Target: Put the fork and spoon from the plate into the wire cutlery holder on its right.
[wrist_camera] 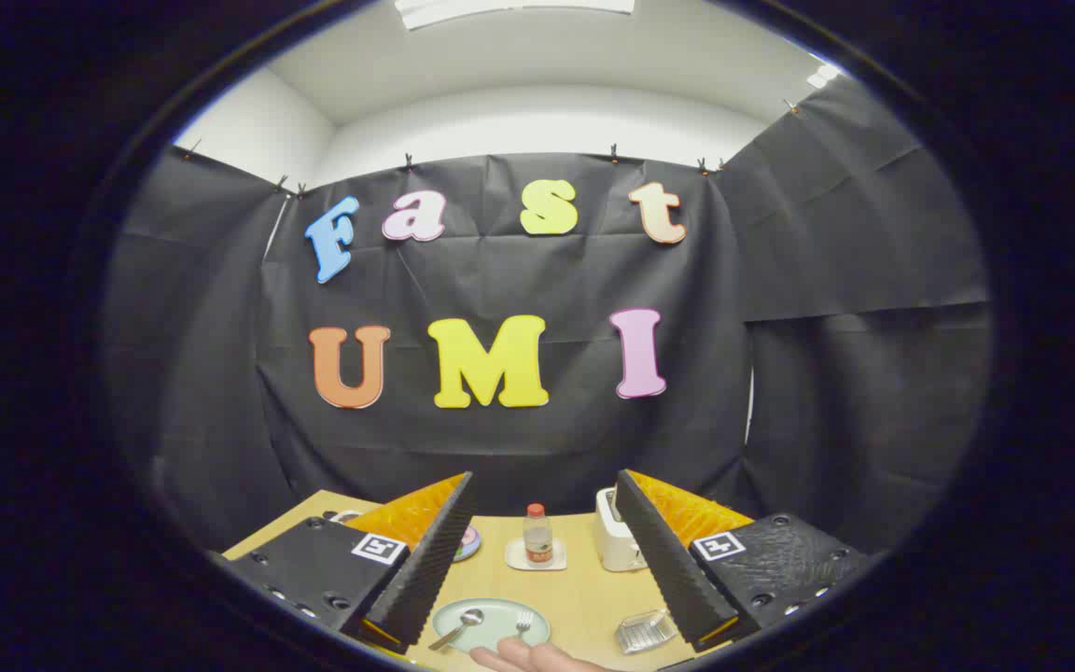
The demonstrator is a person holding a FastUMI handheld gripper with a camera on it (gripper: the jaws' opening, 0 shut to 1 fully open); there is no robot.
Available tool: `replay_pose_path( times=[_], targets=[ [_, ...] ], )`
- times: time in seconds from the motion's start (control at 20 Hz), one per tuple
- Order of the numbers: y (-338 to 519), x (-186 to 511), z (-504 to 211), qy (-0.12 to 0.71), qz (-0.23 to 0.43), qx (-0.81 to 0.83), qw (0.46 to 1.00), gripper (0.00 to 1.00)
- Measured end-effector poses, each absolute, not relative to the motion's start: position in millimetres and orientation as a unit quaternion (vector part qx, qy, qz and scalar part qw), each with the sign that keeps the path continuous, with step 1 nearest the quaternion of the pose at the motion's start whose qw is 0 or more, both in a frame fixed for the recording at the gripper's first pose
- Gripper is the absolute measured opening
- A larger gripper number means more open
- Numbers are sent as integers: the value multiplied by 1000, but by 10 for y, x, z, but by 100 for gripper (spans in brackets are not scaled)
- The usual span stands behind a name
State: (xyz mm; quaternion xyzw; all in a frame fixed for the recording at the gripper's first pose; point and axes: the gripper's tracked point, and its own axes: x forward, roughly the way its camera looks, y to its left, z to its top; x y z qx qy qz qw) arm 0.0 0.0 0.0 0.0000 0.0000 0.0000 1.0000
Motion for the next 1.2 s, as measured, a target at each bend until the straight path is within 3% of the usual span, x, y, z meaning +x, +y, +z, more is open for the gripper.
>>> replay_pose_path(
  times=[0.7, 1.2],
  targets=[
    [-54, -142, -379, 41, -39, -21, 998, 96],
    [114, 483, -1779, 173, -3, -66, 983, 96]
  ],
)
